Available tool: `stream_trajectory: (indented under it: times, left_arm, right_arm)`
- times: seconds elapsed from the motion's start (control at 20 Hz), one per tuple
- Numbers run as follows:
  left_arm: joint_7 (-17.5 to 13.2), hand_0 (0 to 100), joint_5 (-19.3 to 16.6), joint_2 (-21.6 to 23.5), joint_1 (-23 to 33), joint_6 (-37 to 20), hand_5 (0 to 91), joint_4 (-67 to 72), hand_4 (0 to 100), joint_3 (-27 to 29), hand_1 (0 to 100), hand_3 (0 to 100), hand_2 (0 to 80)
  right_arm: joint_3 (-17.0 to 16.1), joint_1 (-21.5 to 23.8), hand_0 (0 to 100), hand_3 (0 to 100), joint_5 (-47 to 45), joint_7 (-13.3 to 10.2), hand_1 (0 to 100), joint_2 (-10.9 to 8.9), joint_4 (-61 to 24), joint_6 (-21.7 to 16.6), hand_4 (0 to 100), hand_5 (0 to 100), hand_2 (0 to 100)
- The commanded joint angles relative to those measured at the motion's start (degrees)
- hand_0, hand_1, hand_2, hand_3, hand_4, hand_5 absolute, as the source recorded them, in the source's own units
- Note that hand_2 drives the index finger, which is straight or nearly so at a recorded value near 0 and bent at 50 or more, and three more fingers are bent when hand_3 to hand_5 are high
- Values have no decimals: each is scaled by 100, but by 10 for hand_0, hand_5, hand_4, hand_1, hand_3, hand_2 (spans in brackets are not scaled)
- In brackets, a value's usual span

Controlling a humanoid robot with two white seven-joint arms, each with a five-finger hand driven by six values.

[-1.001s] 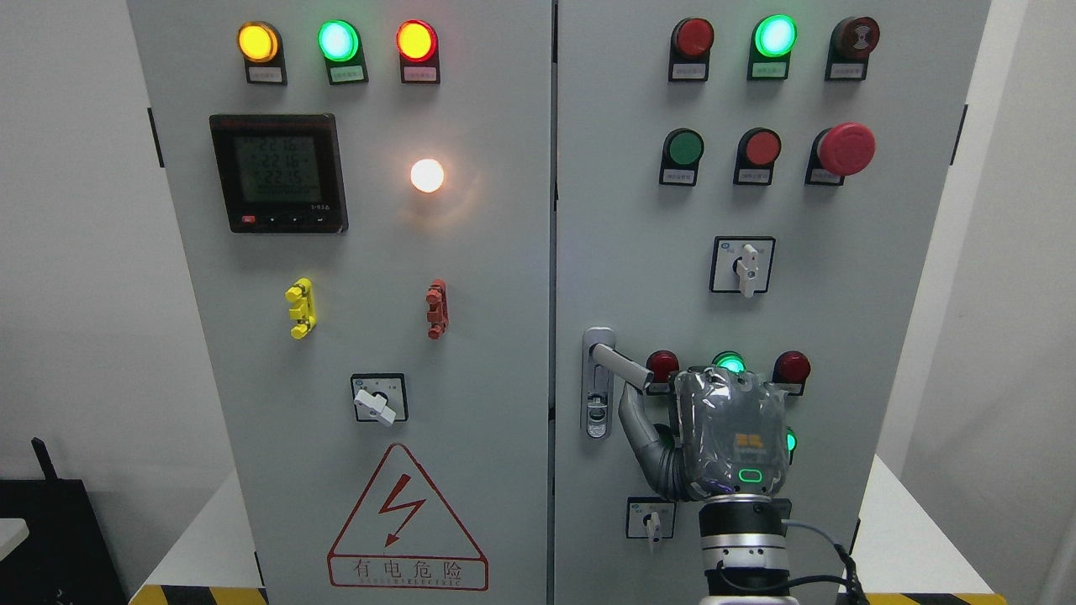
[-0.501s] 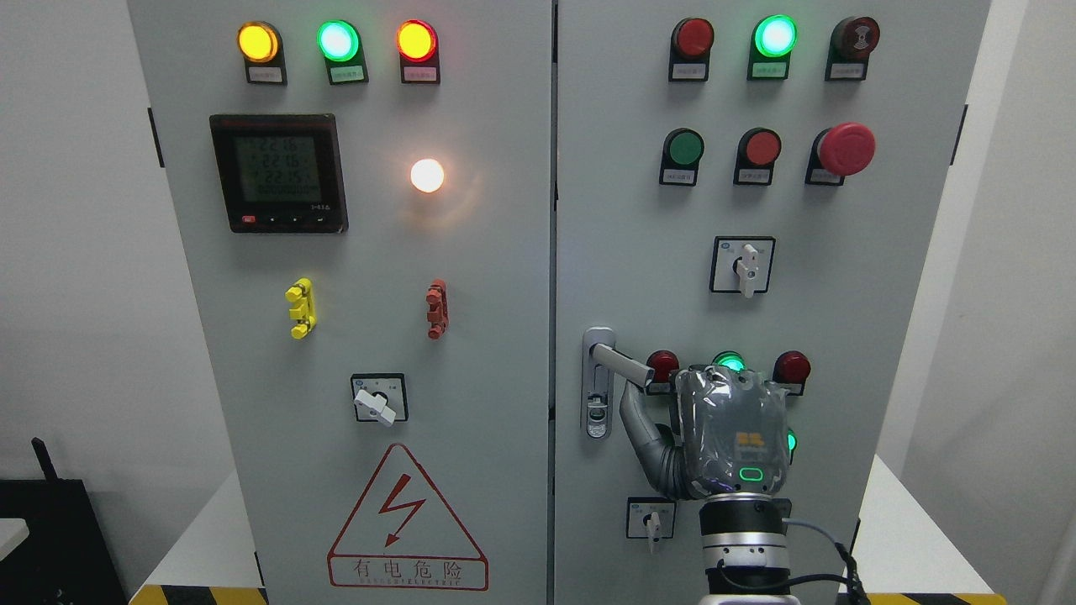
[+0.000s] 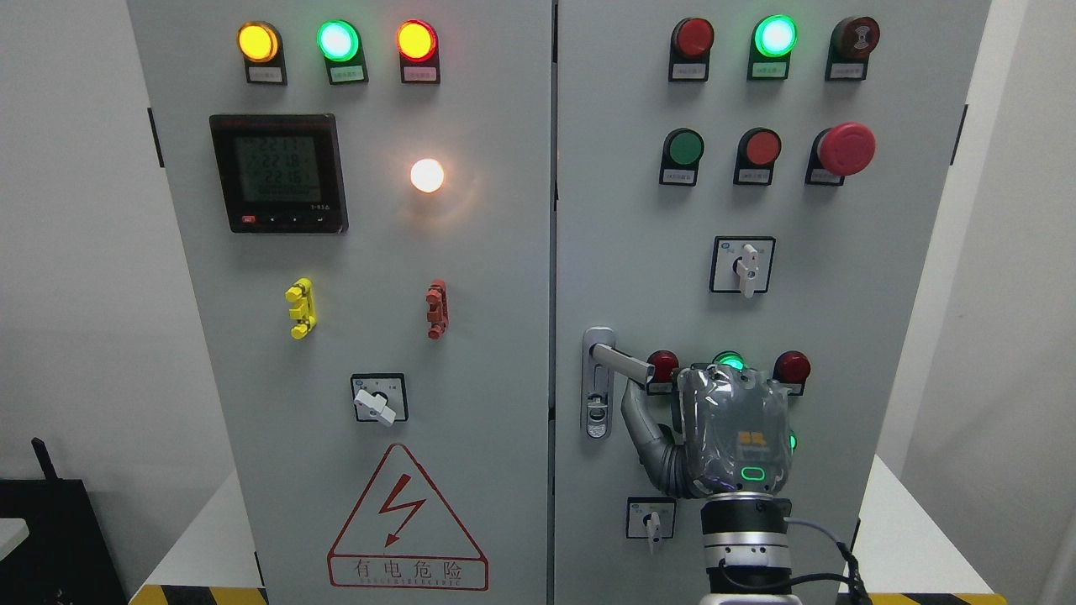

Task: Release door handle

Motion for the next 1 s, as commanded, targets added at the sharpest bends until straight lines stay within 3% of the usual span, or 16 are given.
stream_trajectory:
  times: [0.0,0.95]
  left_arm:
    - [-4,120,0,0,-9,4,0,53,0,9,389,0,0]
    - [-4,120,0,0,-18,4,0,53,0,9,389,0,0]
  right_arm:
    - [-20,-1,548,1000,0,-1,106,1,-1,-4,1000,990,993]
    - [-20,-10,550,1000,0,-1,103,1,-1,-4,1000,989,992]
